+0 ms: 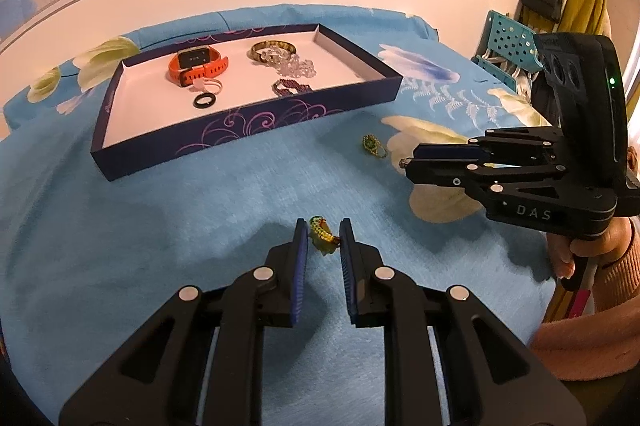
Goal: Organize jewelry
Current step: 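Grasp the yellow-green charm with the left tool while the right tool grasps the silver keyring, then lower the charm into the box with the left tool while the right tool lowers the keyring there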
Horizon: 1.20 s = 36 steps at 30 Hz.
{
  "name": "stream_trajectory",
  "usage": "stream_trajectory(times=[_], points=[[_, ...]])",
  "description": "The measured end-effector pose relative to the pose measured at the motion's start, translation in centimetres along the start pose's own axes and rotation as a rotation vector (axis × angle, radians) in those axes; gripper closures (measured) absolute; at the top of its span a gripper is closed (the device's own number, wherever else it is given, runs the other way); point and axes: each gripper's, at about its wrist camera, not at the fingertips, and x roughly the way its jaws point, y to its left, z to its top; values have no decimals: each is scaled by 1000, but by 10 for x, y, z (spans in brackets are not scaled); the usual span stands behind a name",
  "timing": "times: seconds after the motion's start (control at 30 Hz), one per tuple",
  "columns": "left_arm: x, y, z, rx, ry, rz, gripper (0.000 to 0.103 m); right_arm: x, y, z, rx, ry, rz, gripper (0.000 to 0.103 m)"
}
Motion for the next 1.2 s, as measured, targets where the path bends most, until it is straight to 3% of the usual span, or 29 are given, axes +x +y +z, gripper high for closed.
stream_trajectory(times=[0.73, 1.2], points=[[-20, 27, 38, -18, -102, 60, 86, -10, 1, 43, -20, -95, 40, 87], [-13, 43, 66, -25, -131, 86, 86, 0, -3, 75, -52, -125, 13, 87]])
